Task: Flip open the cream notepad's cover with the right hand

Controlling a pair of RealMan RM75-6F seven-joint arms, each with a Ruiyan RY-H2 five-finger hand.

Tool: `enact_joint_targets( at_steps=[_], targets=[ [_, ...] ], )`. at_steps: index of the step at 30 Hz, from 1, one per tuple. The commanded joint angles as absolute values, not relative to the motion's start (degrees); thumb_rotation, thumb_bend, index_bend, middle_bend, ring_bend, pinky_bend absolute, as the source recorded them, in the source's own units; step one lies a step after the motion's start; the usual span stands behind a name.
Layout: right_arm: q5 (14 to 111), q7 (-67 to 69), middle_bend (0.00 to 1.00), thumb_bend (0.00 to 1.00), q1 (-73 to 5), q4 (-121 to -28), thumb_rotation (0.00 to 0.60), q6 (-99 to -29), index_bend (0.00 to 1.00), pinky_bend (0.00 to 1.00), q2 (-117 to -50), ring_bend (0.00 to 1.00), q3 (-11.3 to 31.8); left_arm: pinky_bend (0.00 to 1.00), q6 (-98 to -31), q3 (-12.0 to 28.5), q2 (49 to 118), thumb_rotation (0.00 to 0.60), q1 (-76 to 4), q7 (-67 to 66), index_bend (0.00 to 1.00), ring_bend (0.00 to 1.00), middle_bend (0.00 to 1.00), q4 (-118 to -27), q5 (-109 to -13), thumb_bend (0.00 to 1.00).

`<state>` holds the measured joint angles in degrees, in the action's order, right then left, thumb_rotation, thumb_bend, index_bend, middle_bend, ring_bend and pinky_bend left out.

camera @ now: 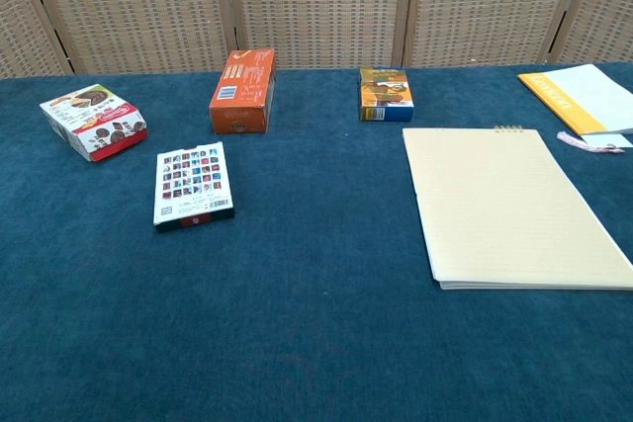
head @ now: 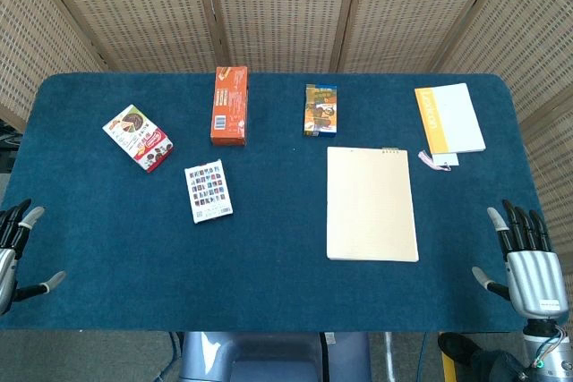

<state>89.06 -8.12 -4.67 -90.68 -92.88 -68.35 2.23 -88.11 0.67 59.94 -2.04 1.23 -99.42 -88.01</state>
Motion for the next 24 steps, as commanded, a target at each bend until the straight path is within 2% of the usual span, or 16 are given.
enact_joint_targets(
  at_steps=[1,5,10,12,14,16,19,24],
  targets=[
    [89.46,-8.02,0.0,0.0,-4.68,-90.69,0.6,-92.79,0.0,0.0,-68.36,0.0,2.2,0.0,-88.15,0.64,59.67,0.6,-2.02,1.79,0.0,0.0,0.0,-99.15,-88.14,0.0],
    [90.85,-8.2,0.0,0.0,-4.98,-90.47,0.6,-91.72,0.0,0.0,-68.64,0.0,1.43,0.0,-88.03,0.74,59.43,0.6,-2.06,2.45,0.0,0.0,0.0,-99.17,-88.03,0.0],
    [92.73,-10.51,0.0,0.01,-6.44,-90.34,0.6,-86.94,0.0,0.0,-69.81,0.0,-0.75,0.0,-87.69,0.77,59.47,0.6,-2.28,2.14,0.0,0.0,0.0,-99.32,-88.14,0.0],
    [93.39,-11.95,0.0,0.12,-7.7,-90.0,0.6,-84.01,0.0,0.0,-70.89,0.0,-1.43,0.0,-87.34,0.78,59.57,0.6,-2.43,1.75,0.0,0.0,0.0,-99.36,-88.0,0.0],
    [93.53,-13.87,0.0,0.33,-8.82,-89.32,0.6,-81.74,0.0,0.0,-72.18,0.0,-1.5,0.0,-87.14,0.8,59.65,0.6,-2.48,1.52,0.0,0.0,0.0,-99.37,-87.79,0.0],
    [93.58,-16.03,0.0,0.4,-9.66,-88.29,0.6,-80.27,0.0,0.0,-73.86,0.0,-1.3,0.0,-87.08,0.89,59.62,0.6,-2.48,1.55,0.0,0.0,0.0,-99.45,-87.55,0.0],
    [93.15,-18.12,0.0,0.44,-10.66,-87.5,0.6,-78.05,0.0,0.0,-75.98,0.0,-1.2,0.0,-87.16,1.16,59.6,0.6,-2.48,1.68,0.0,0.0,0.0,-99.59,-87.12,0.0],
    [92.2,-21.52,0.0,0.44,-12.46,-86.37,0.6,-74.57,0.0,0.0,-79.07,0.0,-0.71,0.0,-86.51,1.27,59.57,0.6,-2.75,1.47,0.0,0.0,0.0,-99.7,-86.71,0.0]
  ],
)
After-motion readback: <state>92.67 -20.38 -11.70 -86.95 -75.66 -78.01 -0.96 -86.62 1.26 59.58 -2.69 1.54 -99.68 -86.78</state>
